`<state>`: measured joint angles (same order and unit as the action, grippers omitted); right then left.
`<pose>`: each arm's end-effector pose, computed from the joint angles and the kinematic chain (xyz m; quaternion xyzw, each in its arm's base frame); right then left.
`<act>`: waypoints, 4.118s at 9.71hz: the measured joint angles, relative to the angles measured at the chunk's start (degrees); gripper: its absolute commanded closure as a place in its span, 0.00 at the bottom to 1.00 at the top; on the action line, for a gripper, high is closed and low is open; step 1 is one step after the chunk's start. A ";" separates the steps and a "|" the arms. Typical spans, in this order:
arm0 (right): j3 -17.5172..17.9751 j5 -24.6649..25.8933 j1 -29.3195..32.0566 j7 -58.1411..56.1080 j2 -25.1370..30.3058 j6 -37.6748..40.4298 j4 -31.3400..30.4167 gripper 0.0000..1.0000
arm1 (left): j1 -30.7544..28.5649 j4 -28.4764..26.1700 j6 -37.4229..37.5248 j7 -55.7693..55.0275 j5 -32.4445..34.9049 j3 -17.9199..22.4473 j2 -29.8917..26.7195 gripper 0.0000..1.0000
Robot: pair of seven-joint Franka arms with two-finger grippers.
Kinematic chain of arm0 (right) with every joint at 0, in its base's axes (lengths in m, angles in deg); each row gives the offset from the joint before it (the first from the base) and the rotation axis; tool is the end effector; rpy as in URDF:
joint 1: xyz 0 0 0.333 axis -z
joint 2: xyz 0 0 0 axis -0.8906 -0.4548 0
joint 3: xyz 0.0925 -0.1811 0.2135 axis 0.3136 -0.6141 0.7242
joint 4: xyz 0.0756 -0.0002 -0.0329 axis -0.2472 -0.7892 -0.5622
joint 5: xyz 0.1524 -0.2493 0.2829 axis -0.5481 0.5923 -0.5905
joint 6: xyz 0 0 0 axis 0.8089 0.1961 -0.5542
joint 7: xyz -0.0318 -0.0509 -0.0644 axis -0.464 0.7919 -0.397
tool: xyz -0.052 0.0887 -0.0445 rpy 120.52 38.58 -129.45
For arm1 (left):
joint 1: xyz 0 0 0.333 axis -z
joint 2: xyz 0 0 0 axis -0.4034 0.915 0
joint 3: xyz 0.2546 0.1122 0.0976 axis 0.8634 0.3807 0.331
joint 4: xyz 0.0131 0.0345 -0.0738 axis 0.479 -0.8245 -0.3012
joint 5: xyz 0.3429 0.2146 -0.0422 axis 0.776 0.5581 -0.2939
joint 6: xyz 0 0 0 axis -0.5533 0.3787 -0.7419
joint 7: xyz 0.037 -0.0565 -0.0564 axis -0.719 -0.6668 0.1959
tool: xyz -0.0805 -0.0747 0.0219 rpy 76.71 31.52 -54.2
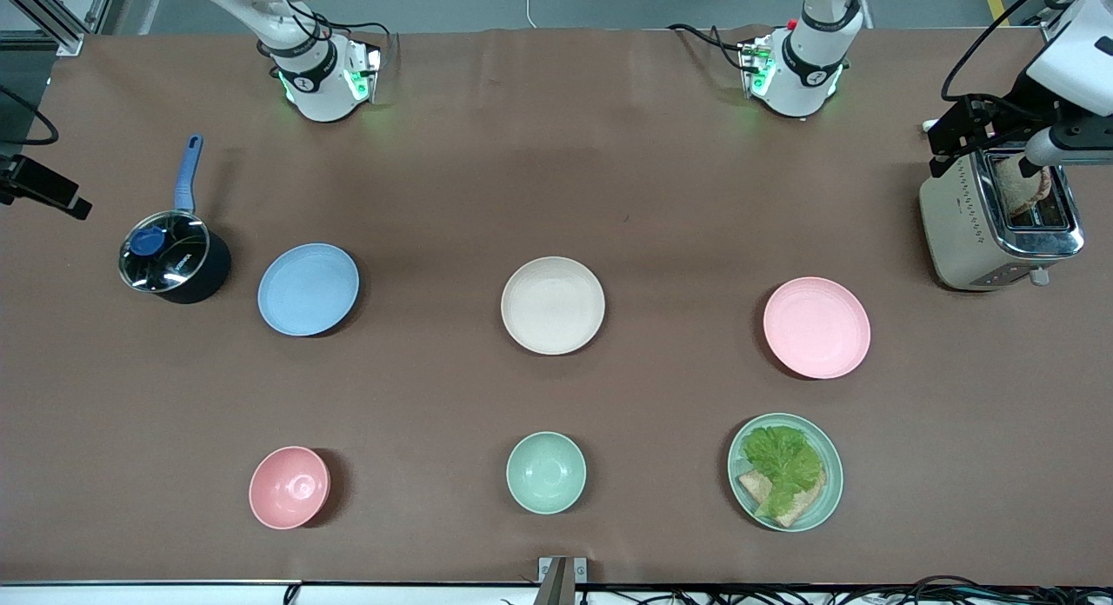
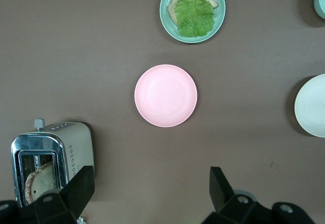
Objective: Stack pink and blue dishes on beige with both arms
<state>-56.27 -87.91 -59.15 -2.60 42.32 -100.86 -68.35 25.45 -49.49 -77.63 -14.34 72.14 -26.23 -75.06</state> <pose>0.5626 -0.0527 0.6279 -0.9937 0.1121 0.0091 0.0029 0.5336 -0.0844 0.6543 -0.9987 0.0288 -0.0319 0.0260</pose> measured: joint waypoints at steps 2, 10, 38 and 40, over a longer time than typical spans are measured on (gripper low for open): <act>0.00 0.00 0.00 -0.01 0.00 0.01 0.00 0.00 | -0.20 0.52 0.01 0.00 0.00 0.35 0.53 0.00; -0.03 -0.14 0.47 -9.89 -5.60 -8.62 -8.25 0.00 | -9.77 -18.14 -31.29 14.19 -1.35 1.18 14.42 0.00; -6.37 -23.33 1.52 -31.19 -21.44 -17.32 -17.16 0.99 | 6.76 -17.95 -51.87 -47.44 13.96 -24.38 37.73 1.00; -0.93 -23.35 -0.11 -20.20 -19.19 -17.56 -17.14 0.99 | 7.87 -16.68 -53.28 -51.92 18.14 -24.40 41.56 0.60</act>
<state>-57.20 -111.26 -59.26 -22.80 23.13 -118.42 -85.49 33.32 -66.17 -130.91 -66.26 90.27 -50.63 -33.50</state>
